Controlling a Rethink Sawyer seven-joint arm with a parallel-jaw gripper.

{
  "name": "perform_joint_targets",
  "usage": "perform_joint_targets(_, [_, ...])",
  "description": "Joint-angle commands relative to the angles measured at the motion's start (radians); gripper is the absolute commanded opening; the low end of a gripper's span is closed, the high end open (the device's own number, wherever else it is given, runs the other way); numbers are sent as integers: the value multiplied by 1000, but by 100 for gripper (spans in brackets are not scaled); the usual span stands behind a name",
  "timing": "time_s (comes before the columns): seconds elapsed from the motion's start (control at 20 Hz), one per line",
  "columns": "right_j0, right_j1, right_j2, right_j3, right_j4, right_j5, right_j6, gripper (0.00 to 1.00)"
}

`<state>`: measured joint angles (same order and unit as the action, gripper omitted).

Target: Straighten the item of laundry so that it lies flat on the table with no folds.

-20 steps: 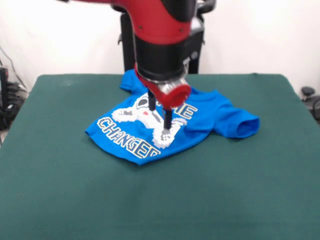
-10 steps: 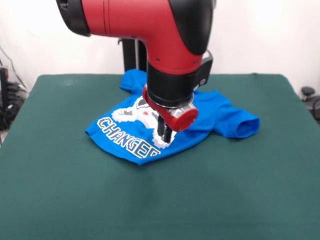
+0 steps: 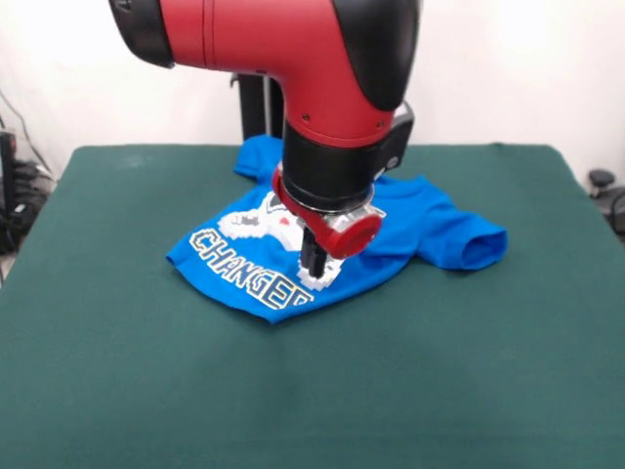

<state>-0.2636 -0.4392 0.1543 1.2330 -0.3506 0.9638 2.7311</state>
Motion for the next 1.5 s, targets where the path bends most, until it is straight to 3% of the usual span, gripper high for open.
perform_joint_targets(0.05, [40, 35, -19, -25, -40, 44, -31, 0])
perform_joint_targets(0.45, [32, 117, -40, -1, -60, -79, -28, 0])
perform_joint_targets(0.95, [2, 124, 4, 80, -20, -120, -92, 0])
perform_joint_targets(1.5, [11, 75, -46, 121, -50, -35, -118, 0])
